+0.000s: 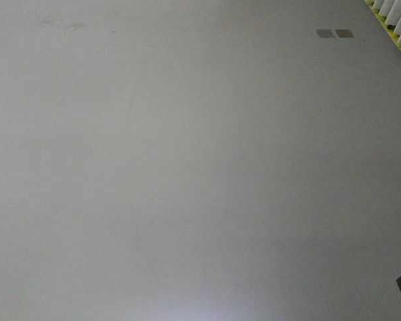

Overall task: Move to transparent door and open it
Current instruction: 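Drive the base forward across the grey floor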

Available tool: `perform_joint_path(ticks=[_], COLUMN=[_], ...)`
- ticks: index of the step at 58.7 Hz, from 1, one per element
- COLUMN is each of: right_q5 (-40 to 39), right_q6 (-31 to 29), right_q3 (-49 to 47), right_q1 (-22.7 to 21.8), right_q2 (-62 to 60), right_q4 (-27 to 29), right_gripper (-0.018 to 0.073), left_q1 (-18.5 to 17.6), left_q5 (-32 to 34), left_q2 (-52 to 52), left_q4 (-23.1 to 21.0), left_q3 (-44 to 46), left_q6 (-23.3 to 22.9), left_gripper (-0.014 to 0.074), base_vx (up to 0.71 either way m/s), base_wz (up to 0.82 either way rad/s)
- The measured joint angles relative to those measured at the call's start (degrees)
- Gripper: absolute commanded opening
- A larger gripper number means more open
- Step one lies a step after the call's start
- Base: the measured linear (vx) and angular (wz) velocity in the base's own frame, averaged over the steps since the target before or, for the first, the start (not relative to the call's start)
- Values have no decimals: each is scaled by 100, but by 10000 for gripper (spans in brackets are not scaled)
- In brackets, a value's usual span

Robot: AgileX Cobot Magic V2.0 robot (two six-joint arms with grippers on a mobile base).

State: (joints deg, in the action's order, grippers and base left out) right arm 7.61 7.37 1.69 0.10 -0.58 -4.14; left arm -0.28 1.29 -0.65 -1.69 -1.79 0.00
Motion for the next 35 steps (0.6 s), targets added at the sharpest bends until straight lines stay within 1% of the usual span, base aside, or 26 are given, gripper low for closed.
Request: perform_joint_path(ticks=[35], right_q5=[-8], right_q6=[0], right_q3=[0], right_q1=[0], right_q2=[0], right_q4=[0], right_gripper=[-9], left_q1=[0], left_q5=[0], left_q2=[0], left_q4=[0], left_q3=[0], left_q6=[0], left_gripper=[-6], base_vx=[0], base_wz=[0])
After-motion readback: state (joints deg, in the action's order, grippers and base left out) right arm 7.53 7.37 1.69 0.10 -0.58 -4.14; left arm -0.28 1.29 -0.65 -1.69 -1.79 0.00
